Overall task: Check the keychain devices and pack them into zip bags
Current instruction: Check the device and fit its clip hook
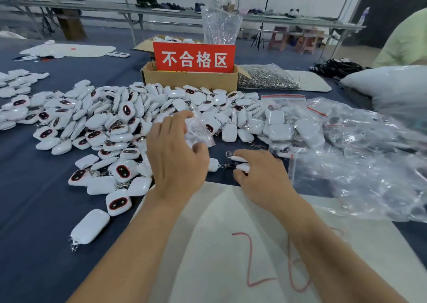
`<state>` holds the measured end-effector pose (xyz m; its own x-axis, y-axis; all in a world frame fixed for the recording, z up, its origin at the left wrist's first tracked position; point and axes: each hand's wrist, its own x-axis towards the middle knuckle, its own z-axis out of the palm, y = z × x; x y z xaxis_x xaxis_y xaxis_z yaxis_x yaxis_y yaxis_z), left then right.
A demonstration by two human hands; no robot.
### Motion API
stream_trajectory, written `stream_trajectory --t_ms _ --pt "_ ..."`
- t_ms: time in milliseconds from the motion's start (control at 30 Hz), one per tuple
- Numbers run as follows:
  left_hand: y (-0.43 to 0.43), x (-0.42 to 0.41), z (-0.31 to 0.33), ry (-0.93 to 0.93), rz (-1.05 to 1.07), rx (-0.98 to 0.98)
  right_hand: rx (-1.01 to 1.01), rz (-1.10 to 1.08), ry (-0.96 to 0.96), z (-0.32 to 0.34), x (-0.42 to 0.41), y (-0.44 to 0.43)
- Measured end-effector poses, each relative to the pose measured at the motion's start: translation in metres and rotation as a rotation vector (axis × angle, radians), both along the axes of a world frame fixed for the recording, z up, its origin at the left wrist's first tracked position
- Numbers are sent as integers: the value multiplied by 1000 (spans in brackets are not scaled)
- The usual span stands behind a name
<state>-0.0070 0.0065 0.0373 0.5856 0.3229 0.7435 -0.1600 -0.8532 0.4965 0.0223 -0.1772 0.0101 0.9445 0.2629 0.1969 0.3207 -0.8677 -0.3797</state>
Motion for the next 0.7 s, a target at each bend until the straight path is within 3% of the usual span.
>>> stream_trajectory --t_ms 67,167,233,300,500,600,700 --pt "-11 -6 0 -23 -101 17 199 -29 -43 1 -18 -4" --pt "-25 -9 -7 231 -228 88 380 -66 -106 2 -31 -15" --pt "-29 -6 -13 470 -133 201 381 -119 -81 2 -32 -20" --pt "-28 -3 -17 584 -12 300 350 -185 -38 2 -29 -23" --pt "-18 5 -23 621 -165 130 358 -166 64 0 -19 -17" --pt "-17 8 -20 559 -91 -27 371 -139 38 4 -19 -15" --pt "-16 7 -20 583 -25 -39 437 -126 -76 7 -22 -14"
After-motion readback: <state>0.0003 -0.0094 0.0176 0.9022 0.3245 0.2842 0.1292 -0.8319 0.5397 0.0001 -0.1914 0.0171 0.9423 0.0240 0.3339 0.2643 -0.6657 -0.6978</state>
